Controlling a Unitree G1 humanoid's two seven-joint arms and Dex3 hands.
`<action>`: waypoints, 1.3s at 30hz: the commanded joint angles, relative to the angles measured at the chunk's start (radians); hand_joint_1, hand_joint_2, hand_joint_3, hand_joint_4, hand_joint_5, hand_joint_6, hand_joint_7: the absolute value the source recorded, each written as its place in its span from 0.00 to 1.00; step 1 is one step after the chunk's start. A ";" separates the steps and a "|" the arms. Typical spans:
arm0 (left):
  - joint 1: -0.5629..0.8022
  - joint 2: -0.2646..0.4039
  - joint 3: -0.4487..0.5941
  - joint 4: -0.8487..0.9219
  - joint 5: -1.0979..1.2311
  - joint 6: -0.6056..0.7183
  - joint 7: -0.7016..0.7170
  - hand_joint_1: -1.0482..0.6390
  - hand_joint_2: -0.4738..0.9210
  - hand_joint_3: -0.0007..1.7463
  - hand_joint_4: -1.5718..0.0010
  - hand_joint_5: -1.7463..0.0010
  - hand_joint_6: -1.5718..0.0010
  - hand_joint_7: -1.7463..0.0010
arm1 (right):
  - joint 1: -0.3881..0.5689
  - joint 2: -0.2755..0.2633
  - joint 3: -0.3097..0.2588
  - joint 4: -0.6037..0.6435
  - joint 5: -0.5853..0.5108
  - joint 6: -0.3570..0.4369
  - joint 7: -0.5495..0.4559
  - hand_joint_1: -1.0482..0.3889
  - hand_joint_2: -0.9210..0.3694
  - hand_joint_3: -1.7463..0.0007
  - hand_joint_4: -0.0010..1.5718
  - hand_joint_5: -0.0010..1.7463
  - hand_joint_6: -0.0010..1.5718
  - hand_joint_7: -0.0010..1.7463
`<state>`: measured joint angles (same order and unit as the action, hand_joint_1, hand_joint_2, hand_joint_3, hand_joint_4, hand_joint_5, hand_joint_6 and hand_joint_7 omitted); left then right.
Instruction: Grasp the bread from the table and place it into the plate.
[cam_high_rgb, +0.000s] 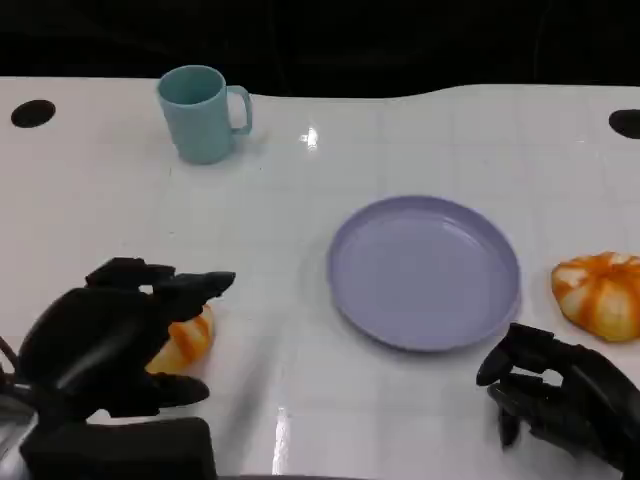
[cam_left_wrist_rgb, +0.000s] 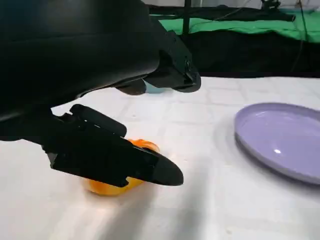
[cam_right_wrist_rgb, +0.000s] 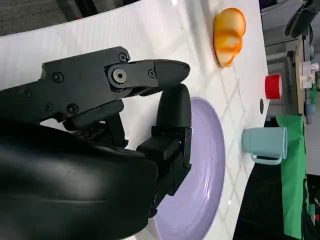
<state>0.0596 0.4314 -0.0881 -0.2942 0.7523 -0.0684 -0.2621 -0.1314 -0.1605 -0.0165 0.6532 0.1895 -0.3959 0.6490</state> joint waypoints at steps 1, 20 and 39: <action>-0.025 0.037 -0.045 -0.009 0.126 0.050 -0.013 0.34 0.97 0.03 0.99 0.81 0.83 1.00 | 0.026 -0.010 0.007 0.009 -0.020 0.025 -0.009 0.37 0.00 0.85 0.42 1.00 0.41 0.81; -0.164 0.026 -0.177 0.144 0.277 0.192 -0.089 0.36 0.90 0.00 0.98 0.88 0.85 1.00 | 0.038 -0.014 0.011 -0.014 -0.019 0.043 -0.022 0.36 0.00 0.84 0.42 1.00 0.42 0.80; -0.326 -0.004 -0.284 0.536 0.216 0.168 0.061 0.43 0.94 0.02 0.93 0.91 0.81 0.99 | 0.047 -0.019 0.017 -0.035 -0.027 0.055 -0.028 0.38 0.00 0.84 0.41 1.00 0.42 0.79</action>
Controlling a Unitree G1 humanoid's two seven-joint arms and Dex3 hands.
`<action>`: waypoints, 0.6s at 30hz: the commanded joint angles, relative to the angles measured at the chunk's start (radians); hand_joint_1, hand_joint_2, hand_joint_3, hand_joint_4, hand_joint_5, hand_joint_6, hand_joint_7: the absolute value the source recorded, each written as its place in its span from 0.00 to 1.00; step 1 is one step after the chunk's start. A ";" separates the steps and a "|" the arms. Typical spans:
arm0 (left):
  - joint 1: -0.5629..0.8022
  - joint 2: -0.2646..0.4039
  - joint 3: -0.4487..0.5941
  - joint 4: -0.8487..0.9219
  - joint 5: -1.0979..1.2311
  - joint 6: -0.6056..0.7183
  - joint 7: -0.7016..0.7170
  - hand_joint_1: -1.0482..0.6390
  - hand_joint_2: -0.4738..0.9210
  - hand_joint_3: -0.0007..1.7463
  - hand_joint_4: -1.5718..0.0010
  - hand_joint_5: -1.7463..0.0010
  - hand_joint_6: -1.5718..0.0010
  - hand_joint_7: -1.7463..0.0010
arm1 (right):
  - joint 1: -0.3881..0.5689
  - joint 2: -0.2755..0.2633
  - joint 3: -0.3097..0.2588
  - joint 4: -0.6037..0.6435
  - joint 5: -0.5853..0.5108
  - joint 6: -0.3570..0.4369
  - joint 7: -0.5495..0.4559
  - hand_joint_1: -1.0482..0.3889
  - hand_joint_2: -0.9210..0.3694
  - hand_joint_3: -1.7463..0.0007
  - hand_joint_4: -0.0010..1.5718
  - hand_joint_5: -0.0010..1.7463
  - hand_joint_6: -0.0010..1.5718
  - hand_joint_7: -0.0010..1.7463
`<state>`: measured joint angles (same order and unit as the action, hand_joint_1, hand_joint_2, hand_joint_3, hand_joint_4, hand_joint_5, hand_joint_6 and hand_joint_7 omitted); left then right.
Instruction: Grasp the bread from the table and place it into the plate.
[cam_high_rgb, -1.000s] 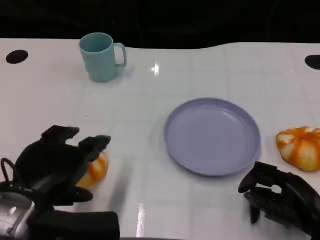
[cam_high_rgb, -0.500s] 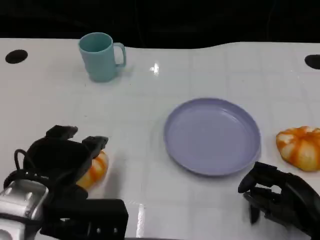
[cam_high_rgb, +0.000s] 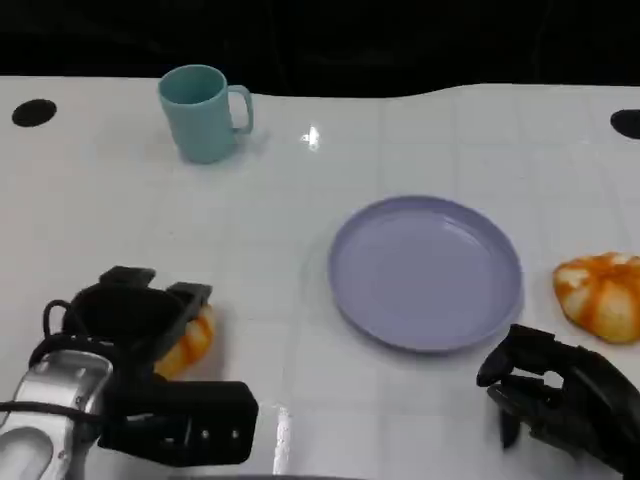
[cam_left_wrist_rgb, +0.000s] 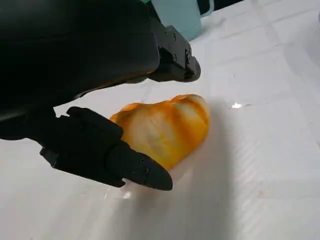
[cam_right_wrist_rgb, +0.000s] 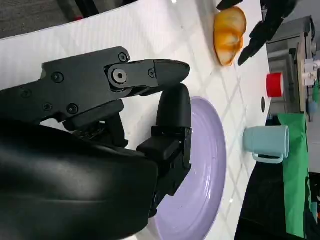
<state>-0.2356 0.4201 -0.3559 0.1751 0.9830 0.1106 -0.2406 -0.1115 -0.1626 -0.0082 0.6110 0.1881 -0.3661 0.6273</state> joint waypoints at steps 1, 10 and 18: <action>-0.034 0.009 -0.020 0.072 -0.019 -0.011 0.045 0.43 0.94 0.02 0.93 0.91 0.81 0.99 | 0.027 -0.017 0.010 0.006 -0.025 0.026 -0.007 0.38 0.00 0.84 0.41 1.00 0.42 0.79; -0.056 0.002 -0.013 0.210 -0.119 -0.119 0.201 0.47 0.90 0.31 0.64 0.90 0.56 0.98 | 0.030 -0.017 0.010 0.001 -0.022 0.029 -0.008 0.38 0.00 0.84 0.41 1.00 0.42 0.79; -0.069 -0.005 0.012 0.338 -0.217 -0.307 0.462 0.52 0.67 0.85 0.48 0.04 0.46 0.33 | 0.025 -0.017 0.009 0.013 -0.020 0.020 -0.004 0.38 0.00 0.84 0.41 1.00 0.42 0.79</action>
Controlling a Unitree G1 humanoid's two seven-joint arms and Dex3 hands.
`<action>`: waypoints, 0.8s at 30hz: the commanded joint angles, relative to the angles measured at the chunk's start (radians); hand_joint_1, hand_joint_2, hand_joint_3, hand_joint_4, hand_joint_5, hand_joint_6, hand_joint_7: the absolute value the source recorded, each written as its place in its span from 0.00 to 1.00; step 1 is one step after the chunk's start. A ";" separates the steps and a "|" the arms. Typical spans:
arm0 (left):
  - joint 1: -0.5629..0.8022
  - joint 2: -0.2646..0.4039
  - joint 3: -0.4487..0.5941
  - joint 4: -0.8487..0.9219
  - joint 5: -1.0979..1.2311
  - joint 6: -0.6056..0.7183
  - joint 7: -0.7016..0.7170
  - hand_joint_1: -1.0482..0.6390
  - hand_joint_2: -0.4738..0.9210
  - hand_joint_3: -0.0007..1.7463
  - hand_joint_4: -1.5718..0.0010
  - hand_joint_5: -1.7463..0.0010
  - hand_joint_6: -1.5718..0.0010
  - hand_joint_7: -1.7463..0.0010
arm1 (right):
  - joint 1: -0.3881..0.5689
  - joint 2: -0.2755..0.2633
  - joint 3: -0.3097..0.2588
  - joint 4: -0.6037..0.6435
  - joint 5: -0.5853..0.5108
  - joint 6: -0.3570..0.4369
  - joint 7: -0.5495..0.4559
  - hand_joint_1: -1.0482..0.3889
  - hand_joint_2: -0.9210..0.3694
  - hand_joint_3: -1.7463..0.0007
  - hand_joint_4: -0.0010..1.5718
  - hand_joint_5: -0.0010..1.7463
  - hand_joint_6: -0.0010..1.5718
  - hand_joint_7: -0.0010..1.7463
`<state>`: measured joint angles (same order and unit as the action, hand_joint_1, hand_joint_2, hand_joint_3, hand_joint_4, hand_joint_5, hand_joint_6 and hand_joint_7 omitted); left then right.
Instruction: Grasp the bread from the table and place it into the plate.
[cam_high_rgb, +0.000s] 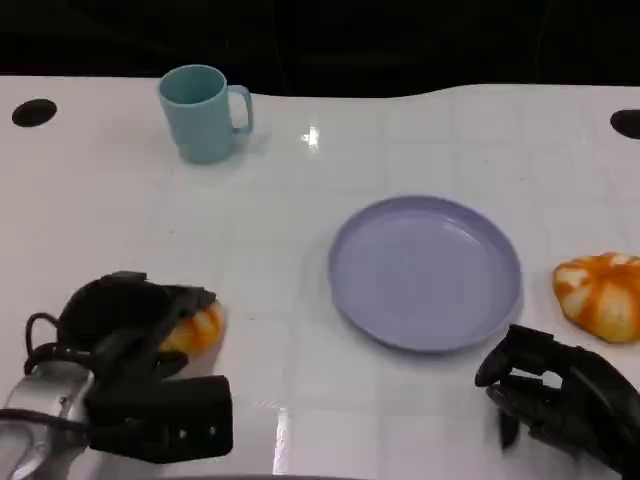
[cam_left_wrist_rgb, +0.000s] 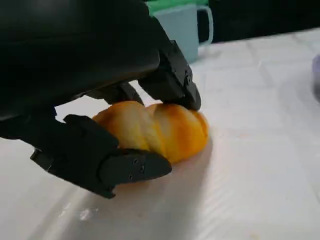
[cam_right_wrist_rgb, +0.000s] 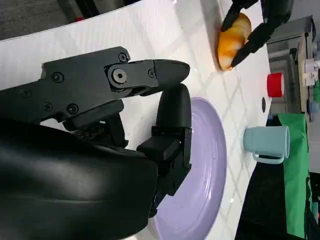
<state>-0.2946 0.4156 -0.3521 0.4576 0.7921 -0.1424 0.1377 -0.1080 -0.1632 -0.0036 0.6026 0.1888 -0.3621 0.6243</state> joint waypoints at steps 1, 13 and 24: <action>-0.013 -0.001 0.008 0.067 -0.029 -0.068 0.106 0.52 0.68 0.86 0.48 0.02 0.54 0.17 | 0.020 -0.016 0.005 0.022 -0.022 0.015 -0.002 0.38 0.00 0.84 0.41 1.00 0.42 0.79; -0.022 0.007 0.011 0.063 -0.050 -0.152 0.167 0.53 0.68 0.88 0.51 0.00 0.65 0.00 | 0.002 -0.009 -0.004 0.052 -0.001 0.014 0.023 0.37 0.00 0.85 0.42 1.00 0.41 0.80; -0.073 -0.007 0.021 -0.018 -0.056 -0.155 0.148 0.56 0.59 0.94 0.53 0.00 0.65 0.00 | -0.013 -0.005 -0.006 0.091 -0.007 -0.008 0.024 0.36 0.00 0.85 0.42 1.00 0.42 0.79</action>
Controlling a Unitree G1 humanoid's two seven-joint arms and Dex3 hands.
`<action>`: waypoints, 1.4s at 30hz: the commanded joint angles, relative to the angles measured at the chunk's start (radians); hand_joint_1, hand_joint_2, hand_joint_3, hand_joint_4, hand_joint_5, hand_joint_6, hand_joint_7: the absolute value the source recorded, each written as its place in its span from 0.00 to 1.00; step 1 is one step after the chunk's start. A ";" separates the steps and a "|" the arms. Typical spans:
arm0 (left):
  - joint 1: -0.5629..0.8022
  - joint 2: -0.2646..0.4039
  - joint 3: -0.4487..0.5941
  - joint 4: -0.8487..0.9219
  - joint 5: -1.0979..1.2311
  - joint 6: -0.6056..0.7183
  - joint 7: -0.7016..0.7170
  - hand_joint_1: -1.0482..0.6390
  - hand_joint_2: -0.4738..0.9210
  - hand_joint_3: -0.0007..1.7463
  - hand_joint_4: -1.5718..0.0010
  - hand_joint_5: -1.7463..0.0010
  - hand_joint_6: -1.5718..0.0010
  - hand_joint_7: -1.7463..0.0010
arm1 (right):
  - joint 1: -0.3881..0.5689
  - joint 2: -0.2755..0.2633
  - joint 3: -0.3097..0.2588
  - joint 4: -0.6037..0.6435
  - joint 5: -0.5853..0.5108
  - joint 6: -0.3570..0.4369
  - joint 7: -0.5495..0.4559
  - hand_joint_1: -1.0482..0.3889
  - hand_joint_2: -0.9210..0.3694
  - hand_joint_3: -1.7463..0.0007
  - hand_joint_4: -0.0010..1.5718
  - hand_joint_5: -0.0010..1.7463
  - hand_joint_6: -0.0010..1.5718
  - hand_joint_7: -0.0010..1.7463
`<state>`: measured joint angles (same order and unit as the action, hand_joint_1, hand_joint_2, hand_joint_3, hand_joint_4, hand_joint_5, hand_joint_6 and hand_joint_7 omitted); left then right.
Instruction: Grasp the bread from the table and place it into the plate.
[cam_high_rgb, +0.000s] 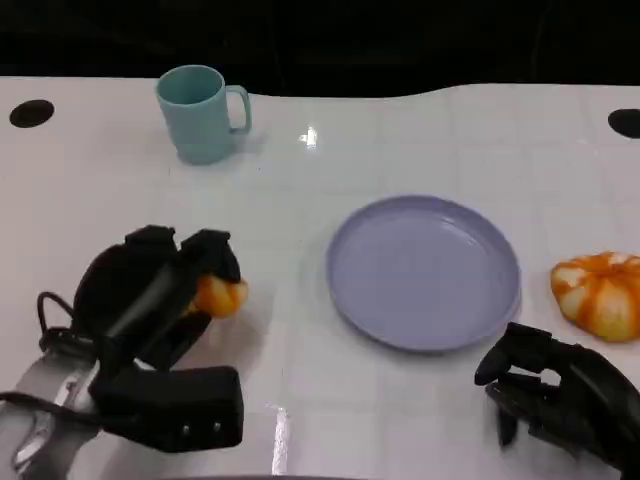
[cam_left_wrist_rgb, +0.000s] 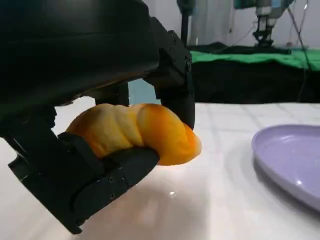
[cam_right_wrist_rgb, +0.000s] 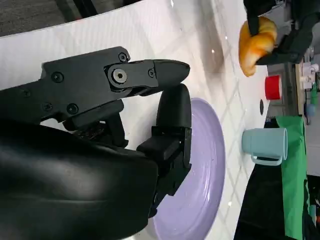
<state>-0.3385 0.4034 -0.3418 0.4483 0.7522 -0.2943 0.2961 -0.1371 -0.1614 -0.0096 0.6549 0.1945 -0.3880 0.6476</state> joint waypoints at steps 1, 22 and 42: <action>-0.032 0.004 0.011 -0.014 -0.018 -0.003 -0.014 0.56 0.58 0.94 0.53 0.00 0.64 0.00 | 0.016 -0.006 -0.001 0.040 -0.011 0.021 0.001 0.36 0.00 0.85 0.42 1.00 0.42 0.79; -0.177 -0.105 -0.031 0.069 0.023 -0.021 0.087 0.51 0.65 0.71 0.52 0.00 0.64 0.00 | 0.022 -0.023 -0.002 0.037 -0.030 0.023 -0.008 0.36 0.00 0.85 0.41 1.00 0.41 0.80; -0.335 -0.241 -0.115 0.263 0.027 -0.071 0.172 0.51 0.67 0.61 0.51 0.00 0.63 0.00 | 0.018 -0.024 -0.001 0.023 -0.033 0.053 -0.026 0.32 0.00 0.88 0.46 1.00 0.47 0.79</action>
<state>-0.6312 0.1757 -0.4496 0.6752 0.7784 -0.3513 0.4420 -0.1456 -0.1656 -0.0162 0.6512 0.1888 -0.3612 0.6296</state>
